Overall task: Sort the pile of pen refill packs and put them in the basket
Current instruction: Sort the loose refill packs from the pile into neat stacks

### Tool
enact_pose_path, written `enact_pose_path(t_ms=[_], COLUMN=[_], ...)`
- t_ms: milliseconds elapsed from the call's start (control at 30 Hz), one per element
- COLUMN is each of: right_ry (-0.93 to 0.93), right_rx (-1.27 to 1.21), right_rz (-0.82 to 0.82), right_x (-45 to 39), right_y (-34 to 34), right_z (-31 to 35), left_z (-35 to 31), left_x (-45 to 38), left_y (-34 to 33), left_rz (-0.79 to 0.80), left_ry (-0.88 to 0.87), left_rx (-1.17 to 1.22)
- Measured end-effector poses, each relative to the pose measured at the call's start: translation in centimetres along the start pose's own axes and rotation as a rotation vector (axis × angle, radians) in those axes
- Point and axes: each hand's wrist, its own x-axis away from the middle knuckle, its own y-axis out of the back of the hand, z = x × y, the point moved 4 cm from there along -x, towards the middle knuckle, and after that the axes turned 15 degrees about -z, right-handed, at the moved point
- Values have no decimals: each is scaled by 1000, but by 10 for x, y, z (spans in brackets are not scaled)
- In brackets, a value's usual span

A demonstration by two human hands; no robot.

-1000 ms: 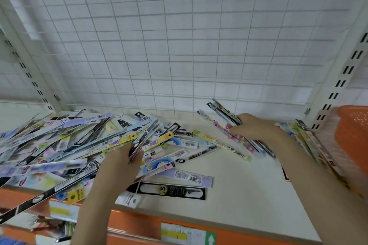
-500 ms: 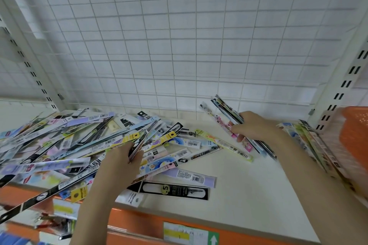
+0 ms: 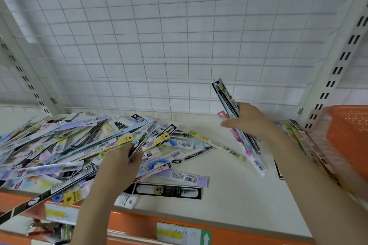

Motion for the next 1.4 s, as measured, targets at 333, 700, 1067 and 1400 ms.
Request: enact_pose_path(t_ms=[333,700,1067,1400], right_ry=[103,156,77,-16], right_rx=[139,47,439,443], right_rz=[-61,90,322,342], right_x=[-1,-10,-5,-1], right_y=[-14,-59,-64,-60], right_z=[11,28,5,4], left_z=[-3,10,5,6], left_x=[1,2,1,1], left_y=[3,11,2,2], left_rz=[6,8,17,13], left_ry=[6,75,53,53], left_rx=[-7,-14,-18,-7])
